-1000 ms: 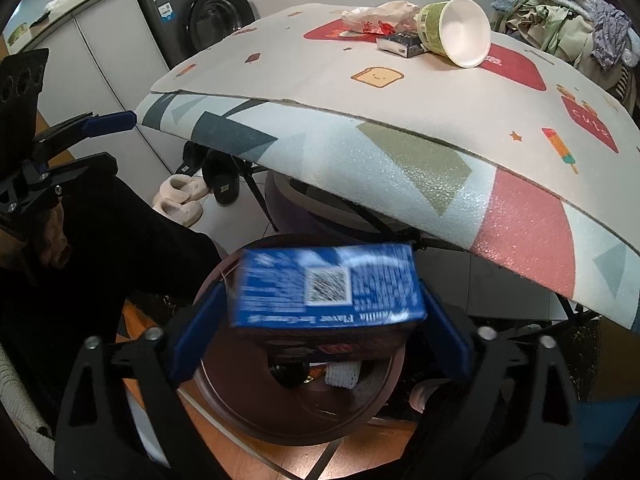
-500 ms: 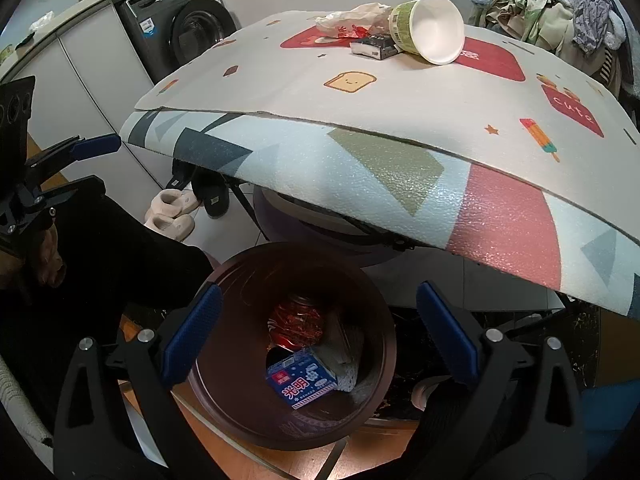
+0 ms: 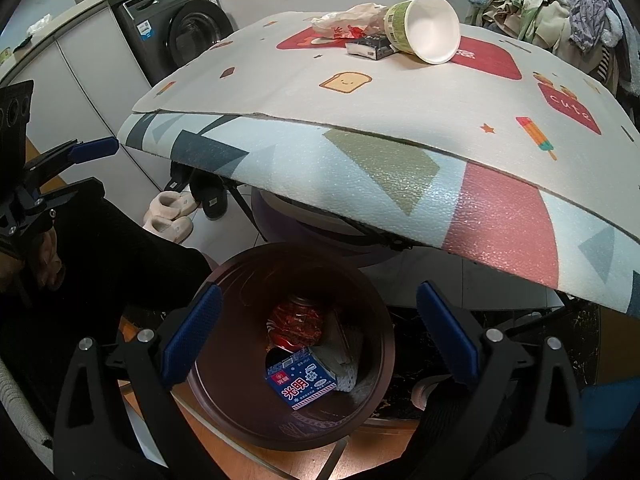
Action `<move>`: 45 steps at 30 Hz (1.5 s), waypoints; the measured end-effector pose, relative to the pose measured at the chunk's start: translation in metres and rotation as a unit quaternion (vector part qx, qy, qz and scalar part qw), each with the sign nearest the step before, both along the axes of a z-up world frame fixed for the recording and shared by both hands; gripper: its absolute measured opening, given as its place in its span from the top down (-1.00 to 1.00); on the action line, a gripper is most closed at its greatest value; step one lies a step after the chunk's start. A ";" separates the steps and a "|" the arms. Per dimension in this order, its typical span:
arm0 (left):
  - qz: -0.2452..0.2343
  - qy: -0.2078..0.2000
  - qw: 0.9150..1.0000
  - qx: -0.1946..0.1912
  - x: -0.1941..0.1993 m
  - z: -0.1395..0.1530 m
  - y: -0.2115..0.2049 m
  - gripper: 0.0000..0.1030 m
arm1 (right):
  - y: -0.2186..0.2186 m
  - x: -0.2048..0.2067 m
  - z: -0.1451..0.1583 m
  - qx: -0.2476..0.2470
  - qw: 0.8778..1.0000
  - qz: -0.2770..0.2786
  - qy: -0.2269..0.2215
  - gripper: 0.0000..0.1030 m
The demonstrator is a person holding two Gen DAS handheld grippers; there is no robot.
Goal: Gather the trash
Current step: 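Raise both tools back over the table toward the remaining cup and tissue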
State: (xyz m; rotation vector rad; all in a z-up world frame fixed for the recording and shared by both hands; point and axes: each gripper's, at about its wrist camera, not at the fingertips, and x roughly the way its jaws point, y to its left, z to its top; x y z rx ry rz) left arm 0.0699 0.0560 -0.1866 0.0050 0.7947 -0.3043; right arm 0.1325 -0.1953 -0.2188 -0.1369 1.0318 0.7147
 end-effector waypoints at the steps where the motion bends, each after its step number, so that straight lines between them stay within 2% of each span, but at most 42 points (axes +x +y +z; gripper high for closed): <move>1: 0.000 0.000 1.000 0.000 0.000 0.000 0.000 -0.88 | 0.000 0.000 0.000 0.000 1.000 -0.001 0.000 -0.87; 8: 0.008 -0.002 1.000 -0.006 0.004 0.003 0.006 -0.89 | -0.005 0.004 0.004 0.000 1.000 -0.015 -0.002 -0.87; 11: 0.019 -0.006 1.000 -0.024 0.010 0.008 0.013 -0.88 | -0.007 0.011 0.009 0.002 1.000 -0.025 -0.001 -0.88; 18: 0.043 -0.035 0.998 -0.020 0.029 0.022 0.028 -0.88 | -0.011 0.033 0.031 -0.012 0.999 -0.040 -0.033 -0.88; 30: 0.070 -0.074 0.994 -0.036 0.071 0.057 0.055 -0.89 | -0.012 0.085 0.077 -0.039 0.993 -0.071 -0.083 -0.89; 34: 0.076 -0.099 0.992 -0.013 0.086 0.076 0.054 -0.89 | -0.005 0.099 0.086 -0.047 0.992 -0.069 -0.095 -0.88; 38: 0.078 -0.114 0.990 -0.011 0.100 0.092 0.057 -0.89 | 0.004 0.110 0.095 -0.062 0.990 -0.059 -0.112 -0.89; 45: 0.071 -0.101 0.992 -0.025 0.118 0.102 0.067 -0.89 | 0.022 0.130 0.104 -0.095 0.987 -0.031 -0.127 -0.89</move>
